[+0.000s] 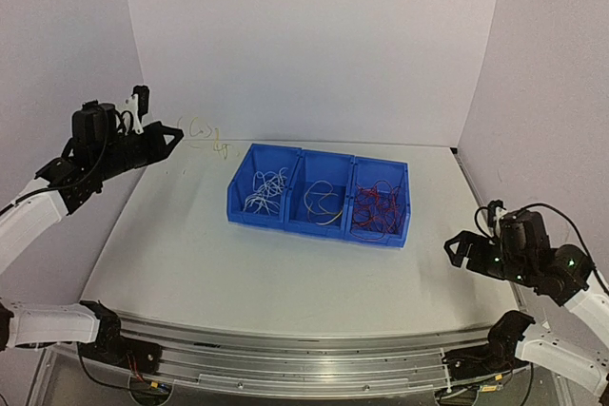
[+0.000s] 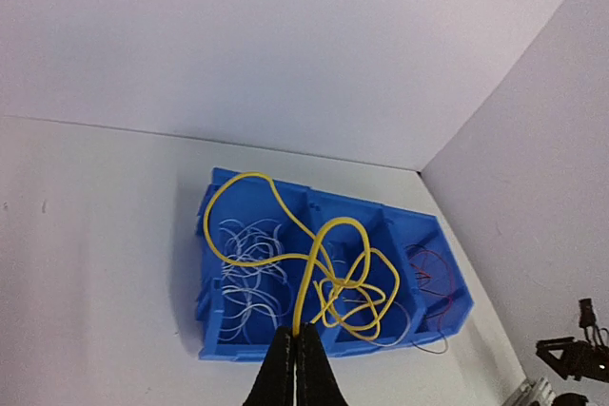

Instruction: Untangle the cables

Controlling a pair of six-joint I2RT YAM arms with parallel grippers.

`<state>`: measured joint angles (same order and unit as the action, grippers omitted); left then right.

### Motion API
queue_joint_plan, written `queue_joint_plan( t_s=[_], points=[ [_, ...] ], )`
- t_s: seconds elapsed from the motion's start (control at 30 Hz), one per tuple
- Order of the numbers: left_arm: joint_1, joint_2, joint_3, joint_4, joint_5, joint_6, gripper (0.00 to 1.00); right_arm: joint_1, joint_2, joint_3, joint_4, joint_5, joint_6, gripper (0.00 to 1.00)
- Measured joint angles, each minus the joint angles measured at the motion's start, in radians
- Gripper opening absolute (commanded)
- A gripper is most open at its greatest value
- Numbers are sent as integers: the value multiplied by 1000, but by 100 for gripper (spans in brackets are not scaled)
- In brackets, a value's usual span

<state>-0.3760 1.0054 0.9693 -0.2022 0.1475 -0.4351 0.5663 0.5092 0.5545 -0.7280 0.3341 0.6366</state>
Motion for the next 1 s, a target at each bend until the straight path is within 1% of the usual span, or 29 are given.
queue_joint_plan(
  t_s=[0.2, 0.33, 0.47, 0.6, 0.8, 1.0],
  points=[
    [-5, 93, 104, 83, 204, -14, 0, 0, -27, 0, 0, -2, 2, 97],
    [-50, 192, 142, 107, 263, -18, 0, 0, -30, 0, 0, -2, 8, 97],
    [-163, 322, 220, 99, 245, 6, 0, 0, -29, 0, 0, -2, 16, 97],
    [-267, 462, 335, 87, 218, 38, 0, 0, -29, 0, 0, -2, 19, 97],
    [-320, 625, 478, 59, 159, 86, 0, 0, -29, 0, 0, -2, 22, 97],
    [-344, 820, 669, -13, 79, 157, 0, 0, -29, 0, 0, -1, 26, 97]
  ],
)
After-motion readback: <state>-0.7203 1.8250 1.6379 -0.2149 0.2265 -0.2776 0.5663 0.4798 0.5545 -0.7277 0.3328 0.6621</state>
